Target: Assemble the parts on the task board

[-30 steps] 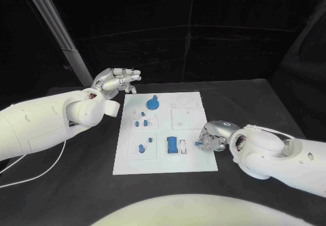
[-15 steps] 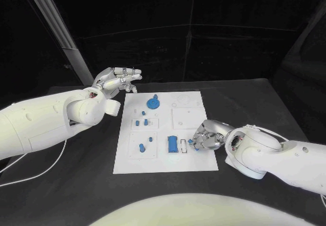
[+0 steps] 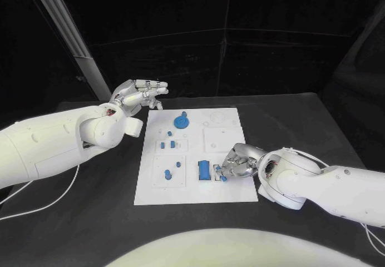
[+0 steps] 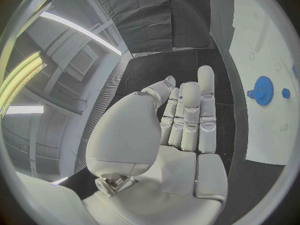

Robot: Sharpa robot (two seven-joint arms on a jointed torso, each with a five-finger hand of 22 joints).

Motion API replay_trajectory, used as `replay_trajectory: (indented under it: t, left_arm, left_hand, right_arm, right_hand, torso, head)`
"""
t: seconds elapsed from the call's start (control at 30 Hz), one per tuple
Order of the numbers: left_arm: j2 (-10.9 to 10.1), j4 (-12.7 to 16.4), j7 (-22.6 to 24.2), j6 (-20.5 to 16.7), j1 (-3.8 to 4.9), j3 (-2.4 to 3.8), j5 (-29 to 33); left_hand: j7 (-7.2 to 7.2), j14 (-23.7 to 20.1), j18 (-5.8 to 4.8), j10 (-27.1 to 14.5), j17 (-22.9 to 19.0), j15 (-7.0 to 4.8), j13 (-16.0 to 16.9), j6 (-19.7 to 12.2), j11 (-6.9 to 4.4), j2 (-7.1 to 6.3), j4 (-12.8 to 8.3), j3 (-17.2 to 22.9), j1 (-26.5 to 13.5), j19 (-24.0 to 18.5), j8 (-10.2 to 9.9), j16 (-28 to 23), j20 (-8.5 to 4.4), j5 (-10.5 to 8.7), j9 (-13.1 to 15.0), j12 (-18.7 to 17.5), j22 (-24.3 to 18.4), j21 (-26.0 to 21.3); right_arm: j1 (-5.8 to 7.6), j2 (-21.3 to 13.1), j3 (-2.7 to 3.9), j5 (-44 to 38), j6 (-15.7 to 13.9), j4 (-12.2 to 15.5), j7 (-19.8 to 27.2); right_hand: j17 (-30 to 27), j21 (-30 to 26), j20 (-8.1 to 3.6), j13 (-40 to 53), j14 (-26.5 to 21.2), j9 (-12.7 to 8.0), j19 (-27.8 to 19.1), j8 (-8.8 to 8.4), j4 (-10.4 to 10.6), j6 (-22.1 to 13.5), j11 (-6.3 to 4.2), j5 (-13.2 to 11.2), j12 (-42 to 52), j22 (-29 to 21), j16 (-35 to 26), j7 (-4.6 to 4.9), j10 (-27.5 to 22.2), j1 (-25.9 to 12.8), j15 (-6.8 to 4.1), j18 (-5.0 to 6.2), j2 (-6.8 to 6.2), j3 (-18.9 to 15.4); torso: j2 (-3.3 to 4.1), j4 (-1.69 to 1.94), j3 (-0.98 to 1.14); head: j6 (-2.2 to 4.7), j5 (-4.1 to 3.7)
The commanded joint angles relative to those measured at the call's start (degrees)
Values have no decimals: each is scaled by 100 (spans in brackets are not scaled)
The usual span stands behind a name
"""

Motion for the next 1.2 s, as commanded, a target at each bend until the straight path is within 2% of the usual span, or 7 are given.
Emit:
replay_trajectory:
  t: [0.03,0.37,0.63,1.03,1.1,1.2]
  left_arm:
    - [8,7,15,76,9,4,21]
    - [19,5,11,85,10,4,22]
    - [17,6,9,86,11,5,22]
    - [25,-1,5,90,11,5,22]
    - [25,-2,4,89,11,5,22]
    - [24,-2,3,90,11,5,22]
  left_hand:
    - [25,-46,31,-42,-17,-7,-10,-14,-2,2,-12,41,0,0,14,-36,-2,24,-5,24,-9,-30]
    - [26,-52,32,-45,-29,-7,-10,-15,-1,1,-18,49,3,0,16,-40,-2,24,-5,27,-9,-31]
    - [26,-52,32,-45,-29,-7,-10,-15,-1,1,-18,49,3,0,16,-40,-2,24,-5,27,-9,-31]
    - [26,-52,32,-45,-29,-7,-10,-15,-1,1,-18,49,3,0,16,-40,-2,24,-5,27,-9,-31]
    - [26,-52,32,-45,-29,-7,-10,-15,-1,1,-18,49,3,0,16,-40,-2,24,-5,27,-9,-31]
    - [26,-52,32,-45,-29,-7,-10,-15,-1,1,-18,49,3,0,16,-40,-2,24,-5,27,-9,-31]
  right_arm:
    - [7,57,1,73,18,-45,-110]
    - [8,217,2,-216,-28,-189,-245]
    - [8,285,2,-378,97,-212,-323]
    - [8,333,2,-469,231,-210,-358]
    - [8,331,2,-483,253,-209,-369]
    - [8,324,2,-495,282,-202,-377]
  right_hand:
    - [419,32,-39,-13,400,19,35,30,48,60,-21,-8,-42,21,27,-13,28,-51,-39,-42,-12,9]
    - [411,28,-48,-32,398,48,34,45,81,65,-27,-106,-71,17,20,-19,34,-116,-45,-41,-51,20]
    - [408,26,-66,23,397,145,36,155,180,193,-66,-171,-1,20,15,-75,88,-272,-72,-41,-74,10]
    - [416,27,-83,67,398,237,41,227,350,210,-74,-243,41,28,17,-83,127,-543,-83,-44,-129,-152]
    - [415,24,-83,70,398,261,41,243,403,208,-71,-391,38,25,15,-82,131,-633,-81,-43,-151,-241]
    - [410,21,-79,78,397,302,41,268,459,201,-69,-927,35,25,10,-81,136,-813,-76,-44,-165,-426]
  torso:
    - [-6,-10,0]
    - [-1,3,0]
    - [-2,-9,4]
    - [-7,-7,6]
    - [-5,-8,6]
    - [-4,-13,6]
  head:
    - [-15,32]
    - [-7,29]
    - [-9,43]
    - [-18,31]
    - [-19,25]
    - [-20,25]
